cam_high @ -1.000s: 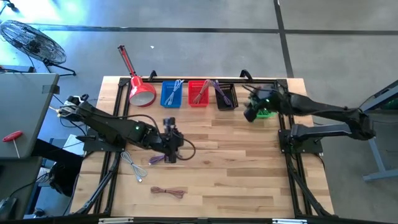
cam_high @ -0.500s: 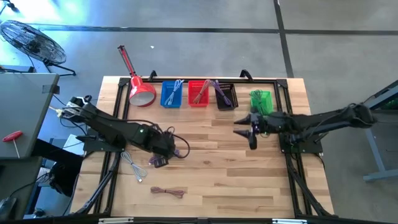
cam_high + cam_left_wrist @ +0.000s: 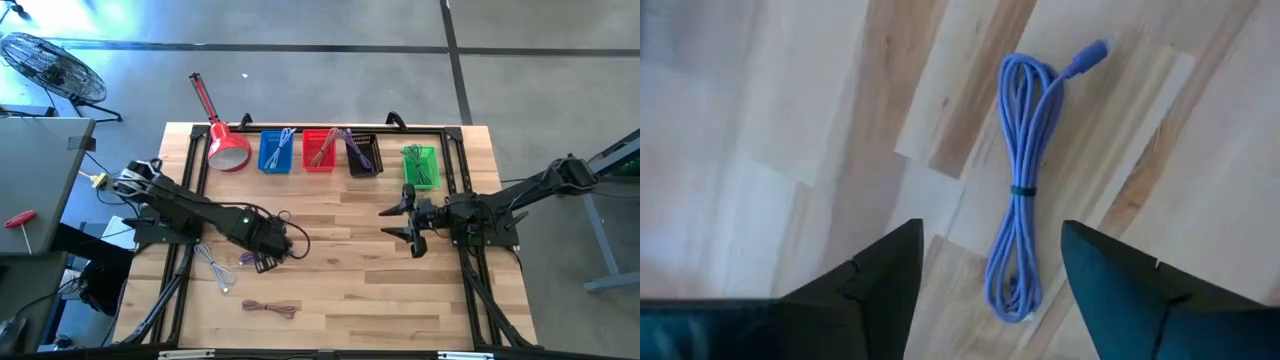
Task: Pick & Place USB Port
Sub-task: Put the violet charger cable into the black bin
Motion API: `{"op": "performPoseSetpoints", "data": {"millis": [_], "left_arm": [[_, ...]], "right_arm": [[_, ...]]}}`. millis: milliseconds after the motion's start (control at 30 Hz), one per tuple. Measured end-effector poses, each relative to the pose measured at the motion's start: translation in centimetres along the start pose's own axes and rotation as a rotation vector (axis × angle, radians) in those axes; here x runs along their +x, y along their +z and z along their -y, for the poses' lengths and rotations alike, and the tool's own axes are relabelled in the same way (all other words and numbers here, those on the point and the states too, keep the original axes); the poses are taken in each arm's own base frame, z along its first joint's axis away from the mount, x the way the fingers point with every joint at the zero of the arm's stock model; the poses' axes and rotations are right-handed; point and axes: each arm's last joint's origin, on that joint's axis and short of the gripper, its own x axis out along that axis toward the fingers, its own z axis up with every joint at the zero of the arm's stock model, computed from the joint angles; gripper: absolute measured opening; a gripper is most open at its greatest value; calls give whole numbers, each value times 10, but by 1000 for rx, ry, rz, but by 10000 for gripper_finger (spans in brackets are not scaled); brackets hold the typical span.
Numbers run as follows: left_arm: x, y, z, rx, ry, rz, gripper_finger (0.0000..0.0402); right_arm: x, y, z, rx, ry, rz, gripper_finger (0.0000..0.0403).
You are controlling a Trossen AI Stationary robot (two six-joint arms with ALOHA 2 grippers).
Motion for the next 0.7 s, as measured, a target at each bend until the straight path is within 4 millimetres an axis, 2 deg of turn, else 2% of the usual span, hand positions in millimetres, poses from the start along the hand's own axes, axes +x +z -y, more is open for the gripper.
{"op": "performPoseSetpoints", "data": {"millis": [333, 500, 700], "left_arm": [[33, 5, 17, 26, -7, -127, 232], [40, 8, 25, 66, -84, -158, 232], [45, 11, 26, 148, -93, -149, 232]], "right_arm": [[-2, 0, -9, -31, 29, -1, 190], [-2, 0, -9, -31, -1, 1, 190], [-2, 0, -8, -31, -12, 2, 190]]}}
